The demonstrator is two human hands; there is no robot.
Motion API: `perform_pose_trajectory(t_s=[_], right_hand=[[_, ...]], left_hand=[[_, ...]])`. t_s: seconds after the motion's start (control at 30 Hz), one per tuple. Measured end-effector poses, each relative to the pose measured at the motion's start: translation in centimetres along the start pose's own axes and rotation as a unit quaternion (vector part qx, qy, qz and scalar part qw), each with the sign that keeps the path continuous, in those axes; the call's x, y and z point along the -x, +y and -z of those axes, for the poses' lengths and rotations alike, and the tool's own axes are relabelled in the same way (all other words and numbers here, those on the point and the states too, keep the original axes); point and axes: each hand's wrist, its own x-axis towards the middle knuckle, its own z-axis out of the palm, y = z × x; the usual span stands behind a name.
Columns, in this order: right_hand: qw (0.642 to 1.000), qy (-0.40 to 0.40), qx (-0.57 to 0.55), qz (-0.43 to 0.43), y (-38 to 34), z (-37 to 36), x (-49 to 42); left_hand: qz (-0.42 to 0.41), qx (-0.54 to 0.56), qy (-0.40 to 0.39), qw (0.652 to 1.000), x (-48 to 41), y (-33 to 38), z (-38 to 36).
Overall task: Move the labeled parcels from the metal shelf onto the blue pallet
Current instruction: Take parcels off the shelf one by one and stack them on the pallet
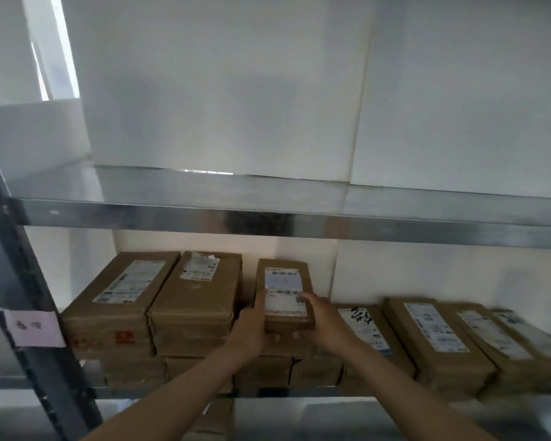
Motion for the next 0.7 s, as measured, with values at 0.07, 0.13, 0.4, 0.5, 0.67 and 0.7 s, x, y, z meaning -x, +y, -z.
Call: perform_pose_trajectory(t_s=[0.07,0.13,0.4,0.5,0.67,0.7], right_hand=[[1.000,0.015,0.006,-0.020,-0.1,0.1,1.0],[0.998,0.034,0.009,-0.051,0.1,0.2,2.1],[0.978,0.117,0.037,-0.168,1.1,2.0,9.6],[0.966,0.141,0.049,-0.213,1.8,2.6,12.9],[0.938,0.176,0.063,-0.293,3.4,4.9,17.8],[0.933,0.183,0.063,-0.305,3.8,5.3,18.7]], left_hand=[[-0.037,0.032,-0.009,0.999,0.1,0.2,0.1],[-0.075,0.057,-0.023,0.995,0.3,0.5,-0.1],[-0.183,0.073,-0.109,0.974,0.8,3.6,-4.2],[-0.211,0.057,-0.157,0.963,1.4,5.4,-6.4],[-0.255,0.053,-0.197,0.945,2.2,9.6,-10.5],[-0.268,0.053,-0.202,0.941,2.3,10.6,-11.3]])
